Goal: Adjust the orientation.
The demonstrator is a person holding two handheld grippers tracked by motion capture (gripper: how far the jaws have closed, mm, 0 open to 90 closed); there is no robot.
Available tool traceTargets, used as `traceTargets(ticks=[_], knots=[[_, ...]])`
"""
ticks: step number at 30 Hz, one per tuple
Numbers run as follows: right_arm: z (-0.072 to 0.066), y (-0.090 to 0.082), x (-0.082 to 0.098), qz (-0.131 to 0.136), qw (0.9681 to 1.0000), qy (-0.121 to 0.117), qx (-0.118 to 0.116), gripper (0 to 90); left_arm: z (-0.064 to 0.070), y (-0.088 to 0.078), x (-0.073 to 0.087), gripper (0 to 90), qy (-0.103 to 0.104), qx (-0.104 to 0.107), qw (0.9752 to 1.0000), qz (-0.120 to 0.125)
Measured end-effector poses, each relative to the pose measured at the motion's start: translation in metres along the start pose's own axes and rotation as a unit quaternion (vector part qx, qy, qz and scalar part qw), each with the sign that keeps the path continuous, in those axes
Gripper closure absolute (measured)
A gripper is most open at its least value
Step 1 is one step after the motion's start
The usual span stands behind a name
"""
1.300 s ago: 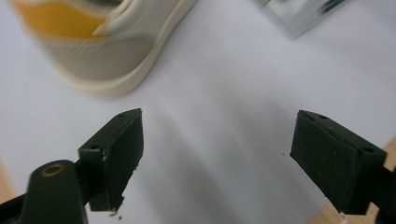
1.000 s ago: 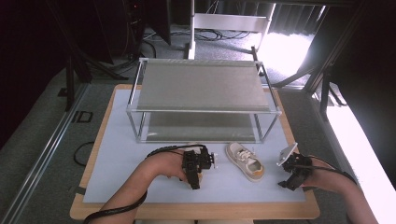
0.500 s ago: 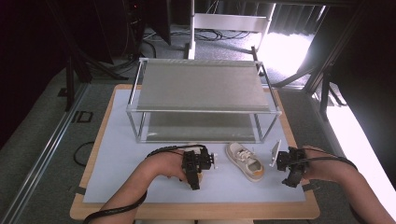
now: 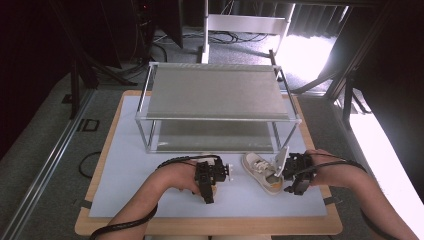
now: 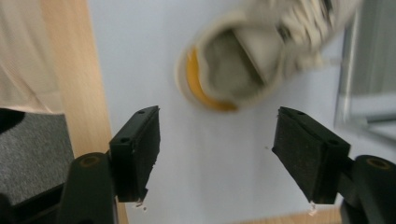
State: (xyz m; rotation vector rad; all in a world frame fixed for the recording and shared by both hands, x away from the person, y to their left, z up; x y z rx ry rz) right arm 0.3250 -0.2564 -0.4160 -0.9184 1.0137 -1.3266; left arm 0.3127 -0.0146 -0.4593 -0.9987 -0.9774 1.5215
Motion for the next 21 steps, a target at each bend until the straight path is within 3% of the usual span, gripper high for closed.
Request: traceTargets(ticks=[6, 9, 14, 21], knots=[[-0.003, 0.009, -0.015, 0.009, 0.9985, -0.053, -0.01, 42.7, -0.001, 0.0, 0.0, 49.8, 0.001, 0.001, 1.0, -0.001], [-0.004, 0.016, -0.018, 0.0, 0.9972, -0.07, -0.028, 51.4, -0.001, 0.001, 0.0, 49.7, 0.0, 0.003, 1.0, 0.001], [-0.005, 0.024, -0.021, -0.009, 0.994, -0.105, -0.029, 64.3, -0.001, 0.002, 0.0, 49.8, 0.0, 0.004, 1.0, 0.0], [-0.007, 0.033, -0.025, -0.025, 0.9887, -0.143, -0.039, 68.3, -0.001, 0.002, 0.001, 49.8, 0.001, 0.007, 1.0, 0.004]])
Point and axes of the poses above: each handheld gripper's, and its own axes: y roughly forward along the jaws, x roughly out of its underside, z roughly to its right, the point moved 5 cm from there along y, roughly forward along the jaws, and after that the axes turned 10 degrees about x, right-handed, at the moved point
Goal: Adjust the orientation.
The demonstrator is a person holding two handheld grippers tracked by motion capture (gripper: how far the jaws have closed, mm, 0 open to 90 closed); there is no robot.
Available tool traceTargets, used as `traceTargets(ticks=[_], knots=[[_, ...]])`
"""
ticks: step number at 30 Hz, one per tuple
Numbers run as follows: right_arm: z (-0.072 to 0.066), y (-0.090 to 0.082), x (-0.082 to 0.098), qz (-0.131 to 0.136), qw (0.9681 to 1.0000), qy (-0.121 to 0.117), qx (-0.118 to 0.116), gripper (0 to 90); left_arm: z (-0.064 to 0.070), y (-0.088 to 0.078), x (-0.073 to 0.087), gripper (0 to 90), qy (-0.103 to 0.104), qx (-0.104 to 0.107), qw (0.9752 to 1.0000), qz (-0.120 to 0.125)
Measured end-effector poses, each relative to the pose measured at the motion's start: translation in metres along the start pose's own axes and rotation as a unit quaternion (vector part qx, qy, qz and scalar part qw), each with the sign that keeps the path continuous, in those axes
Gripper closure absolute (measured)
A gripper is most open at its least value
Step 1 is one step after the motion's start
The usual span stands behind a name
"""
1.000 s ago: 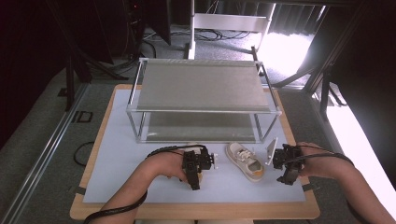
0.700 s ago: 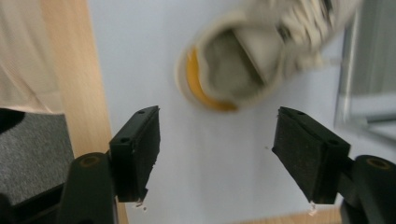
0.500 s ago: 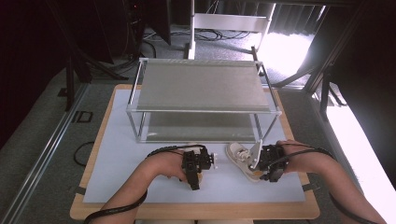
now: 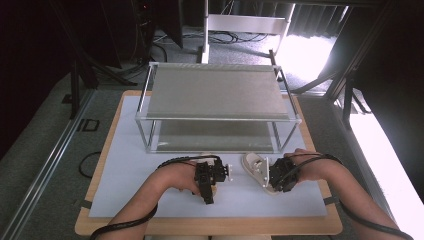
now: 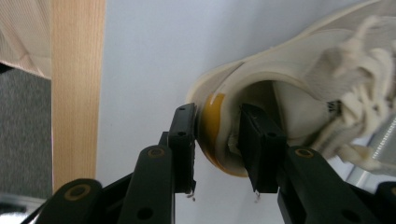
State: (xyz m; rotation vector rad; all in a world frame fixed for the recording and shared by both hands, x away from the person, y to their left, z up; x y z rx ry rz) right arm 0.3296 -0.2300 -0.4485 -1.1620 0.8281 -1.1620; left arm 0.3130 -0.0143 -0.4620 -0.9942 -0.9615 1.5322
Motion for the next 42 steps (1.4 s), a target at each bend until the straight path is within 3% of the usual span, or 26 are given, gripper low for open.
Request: traceTargets(ticks=[3, 6, 9, 13, 18, 25, 28, 31, 34, 38, 41, 42], knots=[[-0.001, 0.003, -0.004, -0.007, 0.9998, -0.005, -0.016, 75.0, 0.0, 0.0, 0.0, 49.8, 0.001, -0.001, 1.0, 0.0], [-0.001, 0.001, -0.007, -0.005, 0.9998, 0.006, -0.016, 76.2, -0.001, -0.001, 0.001, 49.8, 0.002, -0.001, 1.0, -0.002], [0.002, -0.004, -0.014, 0.025, 0.9978, 0.055, -0.026, 76.1, -0.001, -0.002, 0.002, 49.9, 0.001, -0.003, 1.0, 0.003], [0.008, -0.011, -0.025, 0.063, 0.9917, 0.111, -0.018, 76.2, 0.001, -0.002, 0.001, 51.3, 0.001, 0.0, 1.0, 0.008], [0.007, -0.016, -0.039, 0.076, 0.9876, 0.136, -0.019, 76.2, 0.003, -0.004, 0.001, 51.3, 0.005, -0.005, 0.9999, 0.01], [0.002, -0.008, -0.058, 0.072, 0.9869, 0.142, -0.029, 75.4, 0.004, -0.004, 0.001, 52.1, 0.01, -0.009, 0.9998, 0.014], [0.002, -0.004, -0.068, 0.089, 0.9848, 0.147, -0.023, 71.8, 0.005, -0.003, 0.001, 53.0, 0.006, -0.013, 0.9994, 0.031], [-0.001, -0.003, -0.072, 0.11, 0.9873, 0.113, -0.022, 59.3, 0.003, -0.004, 0.002, 53.6, 0.02, -0.018, 0.9994, 0.023], [-0.002, -0.004, -0.069, 0.106, 0.9892, 0.101, -0.015, 57.8, 0.003, -0.004, 0.001, 53.6, 0.022, -0.014, 0.9993, 0.029], [0.002, -0.008, -0.064, 0.102, 0.9908, 0.088, -0.001, 61.0, 0.001, -0.004, -0.001, 53.6, 0.024, -0.013, 0.9991, 0.033], [0.002, -0.007, -0.066, 0.097, 0.9921, 0.08, -0.005, 64.6, 0.0, -0.001, -0.003, 55.8, 0.025, -0.019, 0.999, 0.032], [0.002, -0.006, -0.068, 0.097, 0.9925, 0.074, -0.007, 66.2, 0.001, 0.003, -0.004, 57.8, 0.013, -0.021, 0.9987, 0.044]])
Point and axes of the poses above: each handheld gripper's, and its own axes: y roughly forward along the jaws, x roughly out of its underside, z roughly to its right, the point moved 5 cm from there along y, roughly forward along the jaws, and after that the axes turned 10 degrees about x, right-handed, at the moved point
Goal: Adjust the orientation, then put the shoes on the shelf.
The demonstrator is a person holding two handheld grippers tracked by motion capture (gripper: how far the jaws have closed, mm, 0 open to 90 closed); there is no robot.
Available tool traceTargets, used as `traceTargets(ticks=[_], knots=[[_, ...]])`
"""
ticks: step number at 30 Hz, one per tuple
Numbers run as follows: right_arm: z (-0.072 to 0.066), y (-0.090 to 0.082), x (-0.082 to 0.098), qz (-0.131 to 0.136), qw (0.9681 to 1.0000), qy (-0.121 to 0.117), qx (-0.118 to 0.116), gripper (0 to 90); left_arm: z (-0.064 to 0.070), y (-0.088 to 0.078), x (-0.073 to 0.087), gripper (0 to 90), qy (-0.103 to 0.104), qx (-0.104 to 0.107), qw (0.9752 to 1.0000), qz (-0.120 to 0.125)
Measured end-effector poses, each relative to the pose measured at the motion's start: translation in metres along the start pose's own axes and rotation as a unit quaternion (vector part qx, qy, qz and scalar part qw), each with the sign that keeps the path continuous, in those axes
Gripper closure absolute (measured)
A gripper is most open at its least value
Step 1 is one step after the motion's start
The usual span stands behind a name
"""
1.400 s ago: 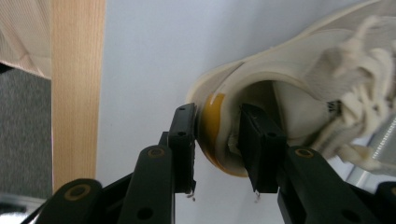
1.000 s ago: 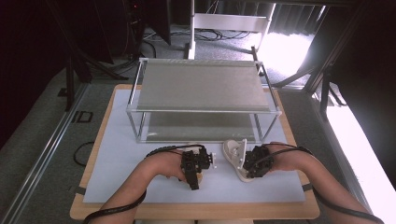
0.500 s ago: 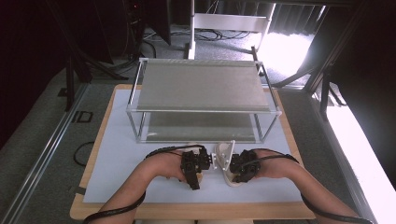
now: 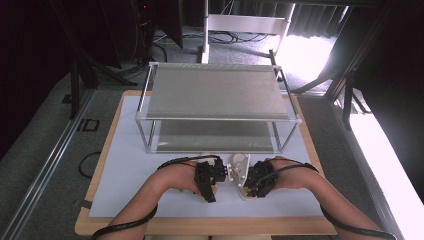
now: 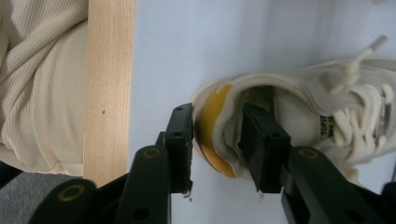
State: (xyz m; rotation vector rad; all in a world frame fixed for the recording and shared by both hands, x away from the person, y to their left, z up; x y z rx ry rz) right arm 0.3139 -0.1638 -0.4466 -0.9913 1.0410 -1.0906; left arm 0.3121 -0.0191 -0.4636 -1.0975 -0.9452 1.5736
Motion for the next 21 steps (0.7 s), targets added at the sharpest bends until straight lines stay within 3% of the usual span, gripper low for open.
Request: traceTargets(ticks=[3, 4, 6, 7, 8, 9, 11, 16, 21], knots=[[0.0, 0.003, -0.002, -0.005, 0.9999, -0.012, -0.003, 69.6, 0.001, 0.007, 0.0, 62.0, -0.026, -0.007, 0.9995, 0.019], [0.0, 0.004, -0.003, -0.005, 0.9999, -0.013, -0.008, 70.2, 0.0, 0.007, 0.001, 65.0, -0.02, -0.009, 0.9996, 0.016], [0.001, 0.005, -0.003, -0.003, 0.9998, -0.016, -0.012, 71.7, 0.0, 0.007, 0.001, 71.8, -0.035, -0.01, 0.9988, 0.032], [0.0, 0.003, -0.003, -0.004, 0.9998, -0.011, -0.014, 72.3, -0.005, 0.001, 0.005, 72.4, 0.006, -0.002, 0.9999, -0.013], [0.001, 0.004, -0.003, 0.0, 0.9998, -0.009, -0.017, 72.7, -0.005, 0.002, 0.006, 73.1, 0.006, 0.001, 1.0, -0.007], [0.001, 0.003, -0.002, -0.001, 0.9998, -0.005, -0.018, 73.0, -0.005, 0.0, 0.007, 73.8, 0.021, 0.002, 0.9996, -0.017], [0.002, 0.001, -0.002, 0.005, 0.9999, 0.0, -0.014, 73.0, -0.005, -0.002, 0.009, 74.5, 0.026, 0.004, 0.9994, -0.022], [0.008, -0.008, 0.001, 0.024, 0.9995, 0.019, -0.001, 73.1, -0.005, -0.011, 0.011, 75.9, 0.034, -0.011, 0.9994, 0.003], [0.018, -0.014, 0.003, 0.033, 0.9984, 0.041, 0.023, 73.1, -0.008, -0.024, 0.009, 76.9, 0.05, -0.039, 0.9976, 0.027]])
Point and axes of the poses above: each handheld gripper's, and its own axes: y roughly forward along the jaws, x roughly out of its underside, z roughly to its right, the point moved 5 cm from there along y, roughly forward along the jaws, and after that the axes turned 10 degrees about x, right-handed, at the moved point
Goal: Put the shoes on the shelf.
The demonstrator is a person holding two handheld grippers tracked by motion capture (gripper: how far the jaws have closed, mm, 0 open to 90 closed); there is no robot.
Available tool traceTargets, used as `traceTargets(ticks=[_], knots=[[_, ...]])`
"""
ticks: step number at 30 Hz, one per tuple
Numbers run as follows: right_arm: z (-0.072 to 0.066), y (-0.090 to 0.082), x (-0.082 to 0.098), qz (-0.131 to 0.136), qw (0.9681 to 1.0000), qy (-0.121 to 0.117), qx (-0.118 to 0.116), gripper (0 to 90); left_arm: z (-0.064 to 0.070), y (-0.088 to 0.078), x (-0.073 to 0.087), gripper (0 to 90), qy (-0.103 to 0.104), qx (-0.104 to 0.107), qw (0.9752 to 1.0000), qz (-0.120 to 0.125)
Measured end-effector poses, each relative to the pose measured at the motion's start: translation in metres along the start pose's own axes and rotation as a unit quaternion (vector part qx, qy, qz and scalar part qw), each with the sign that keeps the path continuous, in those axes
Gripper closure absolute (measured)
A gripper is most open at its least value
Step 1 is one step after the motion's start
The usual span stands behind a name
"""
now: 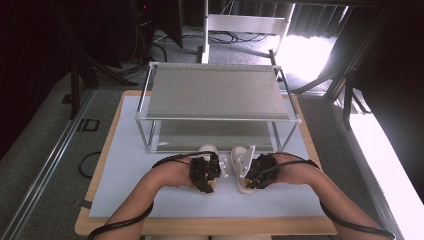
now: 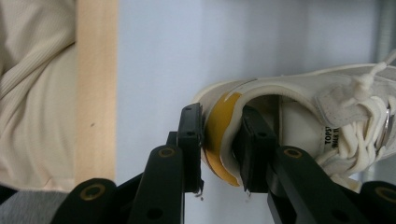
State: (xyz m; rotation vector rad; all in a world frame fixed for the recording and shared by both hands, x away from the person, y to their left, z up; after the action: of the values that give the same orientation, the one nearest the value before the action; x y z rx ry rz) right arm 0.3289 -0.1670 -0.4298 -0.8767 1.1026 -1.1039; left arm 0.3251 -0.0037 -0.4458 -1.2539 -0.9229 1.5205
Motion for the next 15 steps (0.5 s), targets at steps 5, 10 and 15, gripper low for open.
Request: traceTargets(ticks=[5, 10, 15], knots=[[0.016, -0.002, -0.001, 0.022, 0.9978, 0.035, 0.051, 73.8, -0.013, -0.011, -0.003, 77.2, 0.002, -0.034, 0.9992, 0.022], [0.031, -0.001, 0.0, 0.024, 0.9952, 0.058, 0.075, 73.7, -0.031, -0.019, -0.005, 77.8, -0.003, -0.067, 0.9973, 0.031], [0.048, 0.004, 0.001, 0.028, 0.9916, 0.089, 0.09, 73.7, -0.052, -0.018, -0.007, 78.0, 0.001, -0.088, 0.9954, 0.037]])
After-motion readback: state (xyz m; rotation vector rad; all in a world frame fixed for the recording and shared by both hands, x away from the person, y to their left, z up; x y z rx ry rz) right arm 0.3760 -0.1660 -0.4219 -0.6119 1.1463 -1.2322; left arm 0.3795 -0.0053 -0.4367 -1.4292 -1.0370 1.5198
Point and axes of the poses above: each handheld gripper's, and its own axes: y roughly forward along the jaws, x roughly out of its underside, z roughly to its right, the point moved 5 cm from there along y, roughly forward along the jaws, and after that the axes turned 10 degrees about x, right-handed, at the moved point
